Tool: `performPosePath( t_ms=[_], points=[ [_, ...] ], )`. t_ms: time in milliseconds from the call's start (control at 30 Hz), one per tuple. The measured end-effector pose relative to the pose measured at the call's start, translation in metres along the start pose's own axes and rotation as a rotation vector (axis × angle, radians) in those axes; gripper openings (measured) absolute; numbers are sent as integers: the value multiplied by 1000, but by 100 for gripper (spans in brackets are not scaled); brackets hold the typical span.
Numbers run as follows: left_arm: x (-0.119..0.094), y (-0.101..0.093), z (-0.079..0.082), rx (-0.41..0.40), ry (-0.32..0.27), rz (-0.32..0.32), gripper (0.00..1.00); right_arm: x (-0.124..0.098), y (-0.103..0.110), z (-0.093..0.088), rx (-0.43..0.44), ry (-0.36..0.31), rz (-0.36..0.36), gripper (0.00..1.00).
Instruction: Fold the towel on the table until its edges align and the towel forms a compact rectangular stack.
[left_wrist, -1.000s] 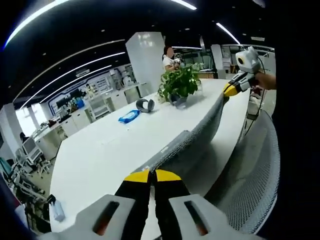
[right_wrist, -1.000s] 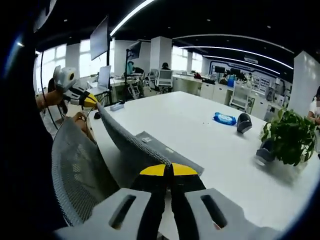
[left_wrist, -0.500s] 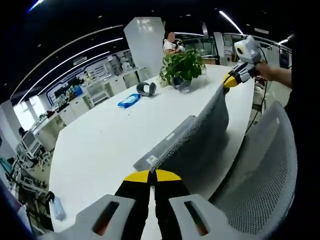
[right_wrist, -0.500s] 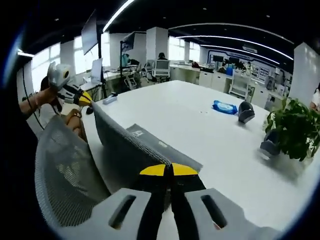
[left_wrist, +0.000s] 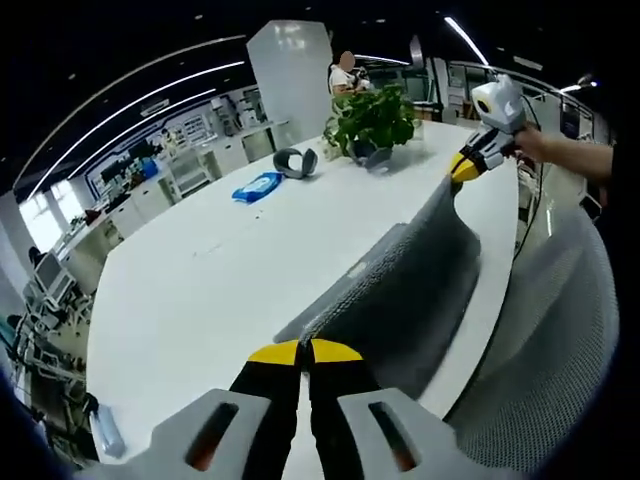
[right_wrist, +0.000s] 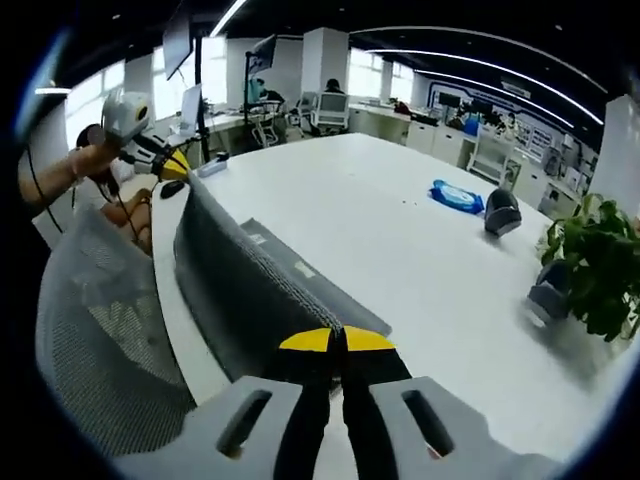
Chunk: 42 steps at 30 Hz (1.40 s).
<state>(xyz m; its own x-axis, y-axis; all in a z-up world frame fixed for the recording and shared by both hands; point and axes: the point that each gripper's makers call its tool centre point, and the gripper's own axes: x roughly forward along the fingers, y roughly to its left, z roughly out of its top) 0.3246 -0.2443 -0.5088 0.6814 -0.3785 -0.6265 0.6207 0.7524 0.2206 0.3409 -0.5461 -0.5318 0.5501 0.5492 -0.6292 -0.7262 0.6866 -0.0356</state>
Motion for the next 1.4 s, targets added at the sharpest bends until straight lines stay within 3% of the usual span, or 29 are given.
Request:
performPosePath(
  t_ms=[167,267,367,500,667,767,1067,1333,1400],
  points=[
    [15,8,1,-8,9,-10,2,13,-12,-3,30,26,3,0],
    [24,12,1,-26,8,-19,2,23,-19,-9,138,33,20,0],
    [37,17,-4,-89,12,-36,2,31,-26,-10,169,33,26,0],
    [51,22,-11,-79,45,-34,2,43,-30,-9,188,43,36,0],
    [72,28,-20,-87,76,-39,2,60,-37,-18,172,99,34,0],
    [85,29,-30,-29,126,-33,2,70,-38,-22,167,127,37,0],
    [115,34,-45,-58,178,-30,2,95,-47,-36,140,200,9,0],
    [133,35,-60,-10,230,-29,2,111,-50,-48,79,256,-11,0],
    [135,35,-60,30,231,-21,3,115,-55,-49,2,264,-28,1]
  ],
)
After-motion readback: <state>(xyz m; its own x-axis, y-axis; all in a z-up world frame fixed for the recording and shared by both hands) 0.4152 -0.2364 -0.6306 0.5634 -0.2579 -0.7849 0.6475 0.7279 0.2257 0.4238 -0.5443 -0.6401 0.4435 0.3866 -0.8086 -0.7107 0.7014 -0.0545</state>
